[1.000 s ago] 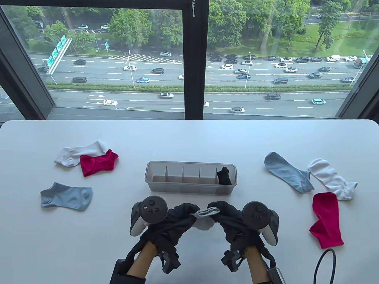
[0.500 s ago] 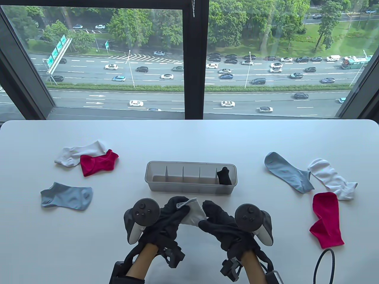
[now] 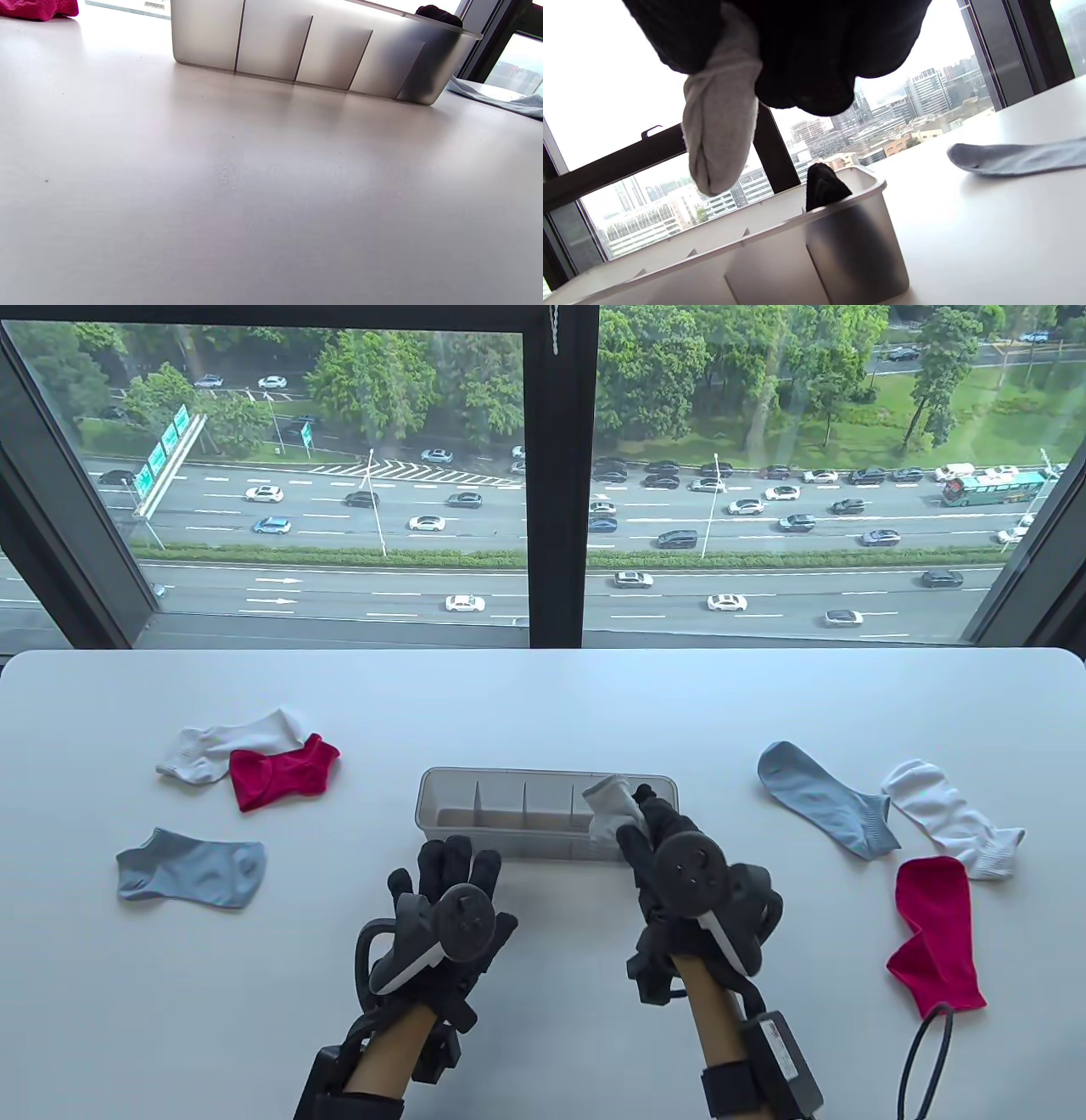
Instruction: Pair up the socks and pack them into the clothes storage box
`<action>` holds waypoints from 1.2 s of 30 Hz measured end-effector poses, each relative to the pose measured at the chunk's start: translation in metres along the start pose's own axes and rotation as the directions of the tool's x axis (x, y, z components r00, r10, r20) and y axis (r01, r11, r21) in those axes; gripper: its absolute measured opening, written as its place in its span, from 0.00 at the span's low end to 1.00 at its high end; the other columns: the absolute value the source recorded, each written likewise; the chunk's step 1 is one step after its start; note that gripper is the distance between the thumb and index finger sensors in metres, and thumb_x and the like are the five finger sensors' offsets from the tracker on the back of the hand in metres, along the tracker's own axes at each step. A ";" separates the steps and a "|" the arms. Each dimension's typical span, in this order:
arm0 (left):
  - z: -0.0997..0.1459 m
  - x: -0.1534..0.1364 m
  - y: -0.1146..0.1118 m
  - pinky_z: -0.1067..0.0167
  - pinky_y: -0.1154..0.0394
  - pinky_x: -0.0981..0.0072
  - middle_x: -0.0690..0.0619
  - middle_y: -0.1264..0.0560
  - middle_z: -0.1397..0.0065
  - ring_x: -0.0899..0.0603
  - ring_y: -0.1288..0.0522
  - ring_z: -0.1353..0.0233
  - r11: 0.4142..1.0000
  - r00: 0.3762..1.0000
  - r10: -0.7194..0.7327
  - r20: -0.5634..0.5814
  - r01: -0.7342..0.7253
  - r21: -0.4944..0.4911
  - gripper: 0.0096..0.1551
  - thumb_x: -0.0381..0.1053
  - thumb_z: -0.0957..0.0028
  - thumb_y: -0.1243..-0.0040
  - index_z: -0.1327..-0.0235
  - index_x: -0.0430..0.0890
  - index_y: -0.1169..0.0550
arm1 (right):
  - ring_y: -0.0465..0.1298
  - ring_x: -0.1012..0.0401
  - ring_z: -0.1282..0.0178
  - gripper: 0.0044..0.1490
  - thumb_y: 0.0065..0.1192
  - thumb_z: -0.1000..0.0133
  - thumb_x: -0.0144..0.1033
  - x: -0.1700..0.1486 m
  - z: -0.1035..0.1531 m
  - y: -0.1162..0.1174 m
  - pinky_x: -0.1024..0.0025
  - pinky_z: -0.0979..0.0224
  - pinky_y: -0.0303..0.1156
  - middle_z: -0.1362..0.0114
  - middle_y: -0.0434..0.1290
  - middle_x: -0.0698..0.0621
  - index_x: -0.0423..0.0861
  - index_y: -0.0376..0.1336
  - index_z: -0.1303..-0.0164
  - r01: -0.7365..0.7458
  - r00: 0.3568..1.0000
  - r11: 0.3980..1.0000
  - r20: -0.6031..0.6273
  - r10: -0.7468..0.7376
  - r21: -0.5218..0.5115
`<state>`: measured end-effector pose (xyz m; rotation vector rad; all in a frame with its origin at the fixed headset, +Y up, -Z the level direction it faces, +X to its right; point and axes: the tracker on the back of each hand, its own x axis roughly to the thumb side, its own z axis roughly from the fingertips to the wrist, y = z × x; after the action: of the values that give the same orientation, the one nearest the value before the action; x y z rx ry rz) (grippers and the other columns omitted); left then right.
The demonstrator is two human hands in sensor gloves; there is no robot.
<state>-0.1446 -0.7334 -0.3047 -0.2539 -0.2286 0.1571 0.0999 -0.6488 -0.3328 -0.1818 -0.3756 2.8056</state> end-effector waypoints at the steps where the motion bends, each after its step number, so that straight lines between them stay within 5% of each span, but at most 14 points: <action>1: -0.001 0.000 -0.002 0.30 0.75 0.30 0.47 0.76 0.18 0.36 0.79 0.19 0.999 0.999 0.034 0.004 -0.034 -0.020 0.42 0.61 0.37 0.63 0.19 0.52 0.64 | 0.80 0.57 0.40 0.35 0.60 0.37 0.50 0.010 -0.011 0.006 0.52 0.26 0.71 0.34 0.77 0.44 0.42 0.62 0.26 -0.081 0.997 0.997 -0.012 0.081 -0.006; 5: -0.002 -0.005 -0.002 0.30 0.76 0.31 0.50 0.76 0.18 0.37 0.80 0.19 0.996 0.997 0.082 -0.002 -0.082 -0.029 0.42 0.60 0.37 0.63 0.19 0.51 0.64 | 0.79 0.55 0.39 0.34 0.60 0.38 0.50 0.039 -0.038 0.041 0.50 0.25 0.69 0.35 0.78 0.44 0.42 0.64 0.26 -0.294 0.949 0.940 -0.066 0.308 0.172; 10: -0.004 -0.014 -0.003 0.30 0.76 0.32 0.50 0.76 0.18 0.37 0.80 0.19 0.993 0.994 0.112 -0.020 -0.113 -0.042 0.42 0.60 0.36 0.63 0.19 0.51 0.64 | 0.71 0.52 0.37 0.34 0.56 0.38 0.53 0.048 -0.048 0.080 0.44 0.23 0.62 0.33 0.71 0.41 0.45 0.68 0.27 -0.496 0.851 0.831 -0.049 0.523 0.253; 12: -0.005 -0.015 -0.004 0.30 0.76 0.32 0.50 0.77 0.18 0.37 0.80 0.20 0.993 0.993 0.114 -0.022 -0.115 -0.039 0.42 0.60 0.36 0.63 0.20 0.51 0.64 | 0.71 0.52 0.35 0.35 0.48 0.36 0.55 0.047 -0.046 0.078 0.44 0.22 0.61 0.31 0.70 0.41 0.47 0.66 0.26 -0.510 0.851 0.839 -0.033 0.525 0.187; 16: -0.005 -0.015 -0.003 0.30 0.76 0.32 0.50 0.77 0.18 0.37 0.80 0.20 0.992 0.993 0.116 -0.021 -0.117 -0.038 0.41 0.60 0.36 0.64 0.20 0.51 0.64 | 0.70 0.49 0.28 0.34 0.45 0.34 0.52 0.031 -0.042 0.051 0.45 0.22 0.63 0.23 0.66 0.39 0.47 0.60 0.21 -0.312 0.947 0.946 -0.045 0.317 0.083; 19: -0.004 -0.016 -0.003 0.30 0.76 0.32 0.50 0.77 0.18 0.37 0.80 0.20 0.993 0.993 0.117 -0.027 -0.117 -0.034 0.41 0.60 0.36 0.63 0.20 0.51 0.64 | 0.69 0.46 0.25 0.35 0.48 0.34 0.48 -0.005 -0.044 0.017 0.44 0.23 0.64 0.20 0.64 0.36 0.44 0.58 0.19 -0.226 0.958 0.974 -0.185 0.220 -0.014; 23: -0.002 -0.016 0.002 0.30 0.76 0.32 0.50 0.77 0.18 0.37 0.80 0.20 0.991 0.991 0.131 -0.026 -0.131 -0.017 0.41 0.60 0.36 0.63 0.20 0.51 0.64 | 0.60 0.40 0.17 0.39 0.51 0.35 0.48 -0.080 -0.043 -0.006 0.40 0.22 0.61 0.14 0.56 0.33 0.42 0.53 0.16 -0.349 0.863 0.935 -0.368 0.347 0.063; 26: 0.000 -0.013 0.005 0.30 0.76 0.32 0.50 0.77 0.18 0.37 0.80 0.20 0.991 0.991 0.135 -0.011 -0.135 -0.004 0.41 0.60 0.36 0.64 0.20 0.52 0.64 | 0.57 0.37 0.16 0.42 0.51 0.35 0.50 -0.145 -0.028 -0.003 0.40 0.21 0.60 0.13 0.54 0.31 0.42 0.50 0.14 -0.362 0.761 0.908 -0.496 0.418 0.211; 28: 0.000 -0.012 0.005 0.30 0.76 0.32 0.50 0.77 0.18 0.37 0.80 0.19 0.991 0.991 0.131 -0.004 -0.131 -0.003 0.41 0.60 0.37 0.64 0.20 0.52 0.64 | 0.58 0.37 0.17 0.43 0.52 0.35 0.50 -0.182 -0.013 0.002 0.40 0.22 0.60 0.14 0.55 0.31 0.40 0.50 0.14 -0.326 0.711 0.921 -0.587 0.388 0.213; 36: -0.004 -0.009 0.004 0.30 0.76 0.32 0.50 0.77 0.18 0.37 0.80 0.19 0.993 0.994 0.112 -0.001 -0.112 -0.036 0.41 0.60 0.36 0.64 0.20 0.52 0.64 | 0.47 0.23 0.19 0.53 0.48 0.34 0.54 -0.259 0.023 0.029 0.32 0.23 0.57 0.12 0.38 0.24 0.40 0.32 0.12 -0.030 0.578 0.845 -0.681 0.450 0.533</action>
<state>-0.1525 -0.7325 -0.3112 -0.3028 -0.2184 0.2641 0.3329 -0.7625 -0.2971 -1.3989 0.5975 2.5984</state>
